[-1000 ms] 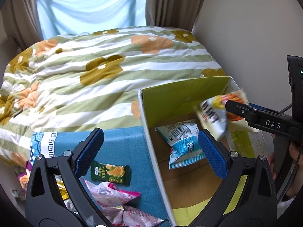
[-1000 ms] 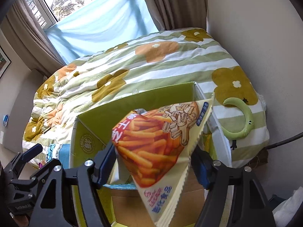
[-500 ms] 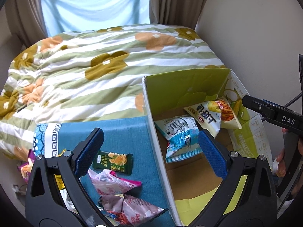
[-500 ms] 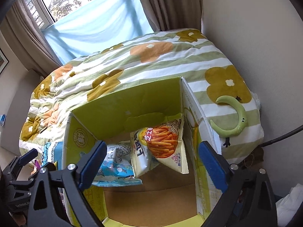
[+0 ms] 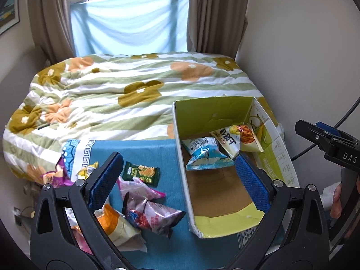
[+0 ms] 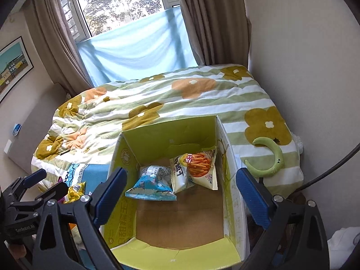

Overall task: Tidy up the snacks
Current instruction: 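Withdraw both tools from the box back toward the snack pile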

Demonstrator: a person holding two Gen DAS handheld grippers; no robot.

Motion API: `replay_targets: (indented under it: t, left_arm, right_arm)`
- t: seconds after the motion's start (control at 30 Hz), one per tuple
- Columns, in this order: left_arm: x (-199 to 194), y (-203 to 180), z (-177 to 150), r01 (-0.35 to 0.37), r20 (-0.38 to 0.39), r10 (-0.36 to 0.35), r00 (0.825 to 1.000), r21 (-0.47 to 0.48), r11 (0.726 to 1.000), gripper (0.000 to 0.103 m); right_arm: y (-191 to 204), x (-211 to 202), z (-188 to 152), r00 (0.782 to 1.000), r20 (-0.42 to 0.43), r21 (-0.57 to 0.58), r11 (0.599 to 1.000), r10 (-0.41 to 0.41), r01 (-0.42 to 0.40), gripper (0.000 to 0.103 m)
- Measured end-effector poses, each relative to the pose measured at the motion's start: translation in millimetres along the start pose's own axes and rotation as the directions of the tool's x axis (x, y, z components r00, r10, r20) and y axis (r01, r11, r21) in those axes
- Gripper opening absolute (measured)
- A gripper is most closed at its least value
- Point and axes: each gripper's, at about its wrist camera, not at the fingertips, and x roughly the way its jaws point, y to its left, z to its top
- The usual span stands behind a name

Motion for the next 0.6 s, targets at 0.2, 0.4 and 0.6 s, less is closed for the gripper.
replay_targets:
  t: [0.2,0.4,0.6]
  left_arm:
    - [-52.3,8.2,-38.4,-0.059,0.029,0.061,0.998,-0.064,0.996,0.099]
    - [-95.4,35.5,-83.8,-0.132,0.019,0.136,0.991,-0.137,0.982,0.099]
    - [-126.3,85.9,-128.0,-0.2,-0.006,0.204,0.979,-0.217,0.956,0.099]
  right_arm:
    - [14.4,-41.2,-23.1,0.998,0.037,-0.084,0.995,0.055,-0.052,0.097]
    - [37.6,-61.8,-52.4,0.992,0.028,-0.159,0.98,0.124,-0.118,0.097]
    - [73.8,-71.8,-85.9,0.983,0.033,-0.213,0.963,0.178,-0.167,0.097]
